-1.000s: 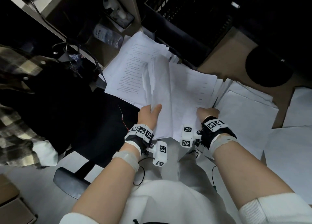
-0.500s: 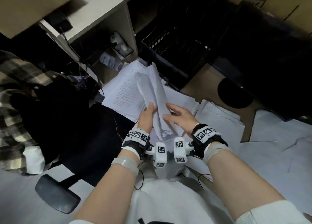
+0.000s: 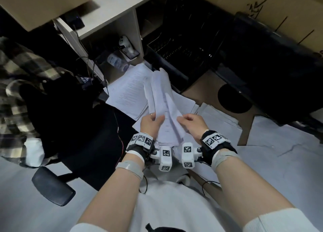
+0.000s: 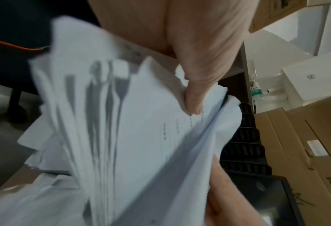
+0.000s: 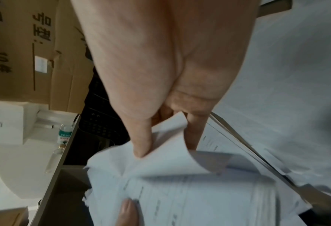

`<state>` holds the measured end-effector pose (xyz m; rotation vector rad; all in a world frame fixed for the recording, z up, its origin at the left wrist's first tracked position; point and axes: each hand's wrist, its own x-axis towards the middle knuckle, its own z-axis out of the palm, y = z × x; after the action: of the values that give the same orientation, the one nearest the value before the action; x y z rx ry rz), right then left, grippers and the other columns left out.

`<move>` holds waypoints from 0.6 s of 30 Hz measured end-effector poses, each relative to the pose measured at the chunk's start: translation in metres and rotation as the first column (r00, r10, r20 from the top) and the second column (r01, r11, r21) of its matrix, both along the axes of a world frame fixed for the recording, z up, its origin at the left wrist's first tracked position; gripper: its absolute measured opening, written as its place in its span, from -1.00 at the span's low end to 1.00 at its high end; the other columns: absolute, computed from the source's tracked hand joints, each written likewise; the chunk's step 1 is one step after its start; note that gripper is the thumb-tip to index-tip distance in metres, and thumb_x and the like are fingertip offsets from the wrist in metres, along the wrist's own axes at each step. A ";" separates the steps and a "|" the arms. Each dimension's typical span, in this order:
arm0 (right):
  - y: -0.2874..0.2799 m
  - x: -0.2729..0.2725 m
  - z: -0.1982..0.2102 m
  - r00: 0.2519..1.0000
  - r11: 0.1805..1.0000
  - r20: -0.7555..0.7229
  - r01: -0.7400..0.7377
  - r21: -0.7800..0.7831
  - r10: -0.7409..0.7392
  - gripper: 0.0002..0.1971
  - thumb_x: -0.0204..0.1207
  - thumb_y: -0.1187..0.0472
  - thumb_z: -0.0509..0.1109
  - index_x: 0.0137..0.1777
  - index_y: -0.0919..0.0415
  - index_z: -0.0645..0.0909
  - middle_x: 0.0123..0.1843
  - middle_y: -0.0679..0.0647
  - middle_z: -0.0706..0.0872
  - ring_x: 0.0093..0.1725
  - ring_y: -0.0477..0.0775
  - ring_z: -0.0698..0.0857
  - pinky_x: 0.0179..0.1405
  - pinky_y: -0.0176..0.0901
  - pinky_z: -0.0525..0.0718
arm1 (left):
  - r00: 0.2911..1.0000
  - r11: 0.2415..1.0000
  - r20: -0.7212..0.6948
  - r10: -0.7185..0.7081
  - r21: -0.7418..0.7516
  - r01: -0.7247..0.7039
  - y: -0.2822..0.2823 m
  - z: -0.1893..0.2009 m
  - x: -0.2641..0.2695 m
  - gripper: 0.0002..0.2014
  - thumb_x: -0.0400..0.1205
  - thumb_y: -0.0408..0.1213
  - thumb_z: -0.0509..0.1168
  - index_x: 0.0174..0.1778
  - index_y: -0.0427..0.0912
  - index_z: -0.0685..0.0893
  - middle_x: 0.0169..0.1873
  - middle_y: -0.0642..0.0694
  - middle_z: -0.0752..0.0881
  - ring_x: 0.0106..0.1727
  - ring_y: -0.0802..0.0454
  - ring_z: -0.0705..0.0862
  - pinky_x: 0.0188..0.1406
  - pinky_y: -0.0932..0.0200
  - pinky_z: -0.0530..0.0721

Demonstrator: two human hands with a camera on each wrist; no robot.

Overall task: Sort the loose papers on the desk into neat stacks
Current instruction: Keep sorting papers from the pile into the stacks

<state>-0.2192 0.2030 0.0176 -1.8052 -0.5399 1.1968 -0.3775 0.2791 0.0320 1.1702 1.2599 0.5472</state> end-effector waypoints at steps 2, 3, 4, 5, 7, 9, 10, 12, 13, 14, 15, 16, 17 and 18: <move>-0.004 0.004 -0.003 0.981 0.986 0.117 0.160 -0.041 -0.155 -0.78 0.54 0.14 0.41 -0.28 0.24 0.62 -0.32 0.06 0.62 -0.31 0.07 0.53 -0.24 -0.09 0.55 | 0.998 0.998 -0.015 0.062 0.018 -0.062 0.006 -0.002 -0.006 -0.91 0.64 -0.35 0.40 -0.12 -0.17 0.82 -0.12 -0.20 0.86 -0.08 -0.09 0.82 0.01 -0.09 0.80; -0.007 0.007 -0.004 0.959 0.966 0.153 0.249 -0.061 -0.238 -0.78 0.50 0.13 0.35 -0.31 0.23 0.56 -0.35 0.10 0.56 -0.31 0.08 0.49 -0.27 -0.07 0.51 | 0.996 0.996 -0.009 0.083 0.016 -0.083 0.011 -0.003 -0.010 -0.91 0.64 -0.35 0.40 -0.12 -0.17 0.82 -0.10 -0.22 0.85 -0.03 -0.13 0.83 0.06 -0.12 0.81; -0.010 0.011 -0.007 0.936 0.942 0.170 0.324 -0.082 -0.307 -0.80 0.47 0.12 0.29 -0.32 0.21 0.53 -0.36 0.13 0.52 -0.31 0.09 0.47 -0.28 -0.05 0.51 | 0.996 0.996 0.007 0.091 0.004 -0.091 0.017 -0.003 -0.014 -0.90 0.65 -0.36 0.39 -0.10 -0.20 0.82 -0.08 -0.25 0.85 -0.01 -0.17 0.83 0.08 -0.16 0.81; -0.012 0.014 -0.008 0.928 0.929 0.178 0.352 -0.118 -0.329 -0.81 0.46 0.14 0.26 -0.32 0.21 0.53 -0.36 0.13 0.53 -0.31 0.11 0.48 -0.27 -0.04 0.55 | 0.996 0.996 0.020 0.092 -0.014 -0.092 0.022 -0.002 -0.018 -0.90 0.66 -0.37 0.38 -0.05 -0.23 0.82 -0.07 -0.28 0.85 -0.01 -0.19 0.83 0.07 -0.17 0.81; -0.007 0.015 -0.007 0.944 0.932 0.170 0.312 -0.186 -0.282 -0.83 0.46 0.18 0.26 -0.31 0.20 0.57 -0.31 0.14 0.58 -0.26 0.13 0.54 -0.17 0.04 0.67 | 0.997 0.997 0.025 0.076 -0.037 -0.075 0.034 -0.002 -0.025 -0.87 0.66 -0.41 0.36 0.03 -0.31 0.81 -0.05 -0.31 0.84 -0.05 -0.17 0.82 0.04 -0.16 0.82; 0.004 0.012 -0.002 0.957 0.942 0.158 0.271 -0.199 -0.242 -0.89 0.49 0.17 0.33 -0.22 0.16 0.62 -0.19 0.14 0.63 -0.15 0.11 0.59 0.05 0.13 0.70 | 0.999 0.999 0.030 0.030 -0.030 -0.029 0.045 -0.002 -0.033 -0.86 0.66 -0.42 0.35 0.04 -0.33 0.80 -0.06 -0.31 0.84 -0.07 -0.15 0.81 0.02 -0.13 0.81; 0.012 0.008 -0.001 0.960 0.947 0.150 0.264 -0.185 -0.238 -0.89 0.51 0.14 0.38 -0.16 0.17 0.65 -0.15 0.13 0.66 -0.11 0.11 0.61 0.09 0.09 0.67 | 0.999 1.000 0.038 0.008 -0.028 -0.007 0.051 -0.001 -0.037 -0.87 0.66 -0.43 0.34 0.01 -0.32 0.80 -0.08 -0.29 0.84 -0.09 -0.12 0.81 -0.02 -0.09 0.81; 0.027 -0.002 0.001 0.959 0.954 0.150 0.263 -0.145 -0.242 -0.82 0.54 0.12 0.42 -0.11 0.26 0.72 -0.12 0.11 0.72 -0.08 0.10 0.66 0.07 -0.04 0.63 | 0.998 0.999 0.049 -0.041 -0.030 0.043 0.065 0.002 -0.049 -0.88 0.67 -0.46 0.33 -0.09 -0.26 0.79 -0.19 -0.19 0.84 -0.16 -0.02 0.81 -0.14 0.06 0.83; 0.034 -0.010 0.002 0.957 0.953 0.155 0.266 -0.141 -0.245 -0.80 0.53 0.14 0.42 -0.15 0.29 0.72 -0.14 0.11 0.75 -0.12 0.08 0.68 0.01 -0.10 0.63 | 0.996 0.997 0.051 -0.071 -0.037 0.072 0.074 0.003 -0.055 -0.87 0.67 -0.46 0.34 -0.12 -0.22 0.77 -0.22 -0.14 0.83 -0.17 0.00 0.81 -0.17 0.11 0.82; 0.041 -0.017 0.000 0.953 0.949 0.164 0.278 -0.147 -0.253 -0.77 0.49 0.14 0.41 -0.19 0.34 0.73 -0.20 0.09 0.76 -0.18 0.06 0.68 -0.07 -0.14 0.63 | 0.995 0.995 0.045 -0.092 -0.039 0.094 0.084 0.000 -0.062 -0.88 0.67 -0.45 0.34 -0.11 -0.21 0.77 -0.20 -0.12 0.84 -0.13 -0.02 0.82 -0.13 0.11 0.82; 0.048 -0.024 0.000 0.950 0.943 0.183 0.286 -0.173 -0.254 -0.75 0.44 0.13 0.40 -0.21 0.36 0.73 -0.28 0.06 0.73 -0.25 0.04 0.64 -0.16 -0.17 0.62 | 0.994 0.994 0.033 -0.101 -0.034 0.103 0.095 -0.005 -0.069 -0.90 0.67 -0.43 0.35 -0.08 -0.22 0.77 -0.15 -0.15 0.84 -0.07 -0.07 0.82 -0.06 0.06 0.82; 0.054 -0.031 -0.001 0.945 0.935 0.205 0.293 -0.198 -0.253 -0.73 0.38 0.11 0.38 -0.25 0.37 0.70 -0.35 0.05 0.68 -0.31 0.03 0.58 -0.22 -0.19 0.59 | 0.994 0.994 0.005 -0.108 -0.014 0.108 0.104 -0.006 -0.076 -0.91 0.67 -0.40 0.35 -0.06 -0.26 0.77 -0.11 -0.20 0.84 -0.04 -0.11 0.82 0.01 0.00 0.82; 0.061 -0.037 -0.004 0.943 0.925 0.227 0.297 -0.236 -0.245 -0.73 0.34 0.11 0.36 -0.30 0.37 0.65 -0.39 0.05 0.61 -0.34 0.04 0.51 -0.27 -0.18 0.54 | 0.994 0.995 -0.034 -0.102 0.018 0.103 0.115 -0.009 -0.083 -0.90 0.67 -0.37 0.36 -0.05 -0.30 0.77 -0.09 -0.23 0.84 -0.03 -0.13 0.81 0.05 -0.05 0.81; 0.067 -0.042 -0.009 0.939 0.916 0.252 0.300 -0.267 -0.234 -0.74 0.33 0.12 0.35 -0.38 0.35 0.58 -0.42 0.07 0.54 -0.35 0.06 0.44 -0.30 -0.18 0.49 | 0.993 0.995 -0.080 -0.088 0.043 0.092 0.126 -0.015 -0.089 -0.88 0.66 -0.33 0.37 -0.07 -0.32 0.77 -0.11 -0.23 0.83 -0.03 -0.15 0.81 0.06 -0.06 0.80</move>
<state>-0.2615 0.2704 0.0084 -2.2066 -0.2205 0.9360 -0.4669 0.4048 0.0170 1.2919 1.2596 0.4700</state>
